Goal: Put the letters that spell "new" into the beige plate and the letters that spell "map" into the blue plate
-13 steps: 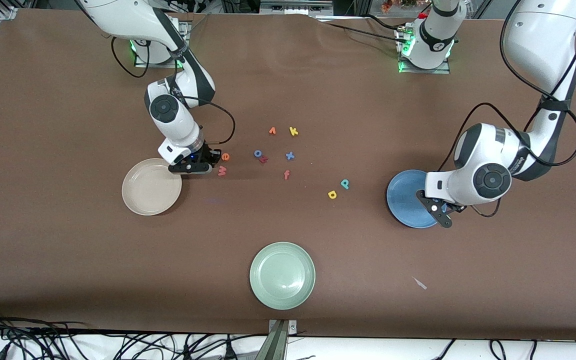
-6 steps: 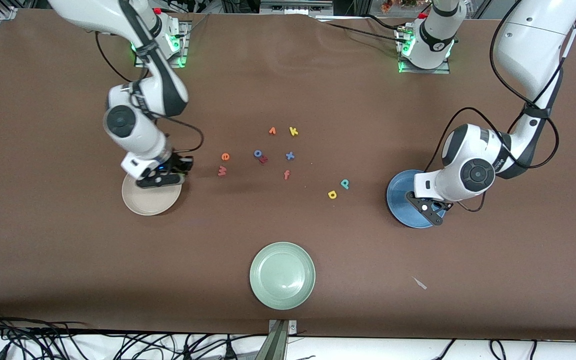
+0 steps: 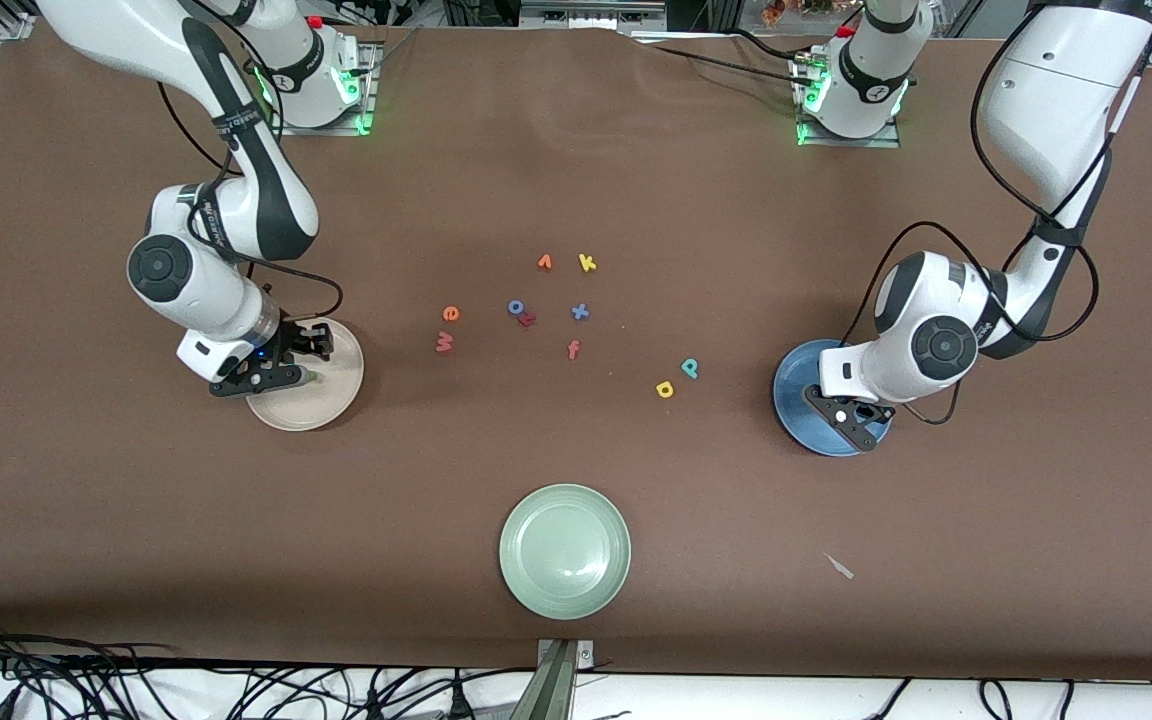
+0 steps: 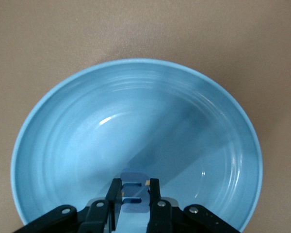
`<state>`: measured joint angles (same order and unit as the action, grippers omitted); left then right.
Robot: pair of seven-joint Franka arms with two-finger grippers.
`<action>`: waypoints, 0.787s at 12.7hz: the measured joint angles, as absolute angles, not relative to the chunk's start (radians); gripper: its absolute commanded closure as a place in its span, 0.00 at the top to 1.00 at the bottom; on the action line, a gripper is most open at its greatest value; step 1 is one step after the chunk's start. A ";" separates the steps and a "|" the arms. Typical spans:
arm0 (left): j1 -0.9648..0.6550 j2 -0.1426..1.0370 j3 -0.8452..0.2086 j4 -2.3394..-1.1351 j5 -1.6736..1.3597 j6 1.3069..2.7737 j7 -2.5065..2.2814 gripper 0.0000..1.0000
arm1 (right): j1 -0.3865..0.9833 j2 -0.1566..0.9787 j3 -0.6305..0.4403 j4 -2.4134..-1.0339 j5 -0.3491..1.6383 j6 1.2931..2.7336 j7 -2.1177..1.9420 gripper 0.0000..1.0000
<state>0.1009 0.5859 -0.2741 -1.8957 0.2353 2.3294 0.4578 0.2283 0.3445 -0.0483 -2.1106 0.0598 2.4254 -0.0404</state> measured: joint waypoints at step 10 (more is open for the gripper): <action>0.104 0.587 -0.274 -1.902 0.235 2.343 0.457 1.00 | 0.471 0.454 0.034 -2.096 0.060 2.606 0.530 0.75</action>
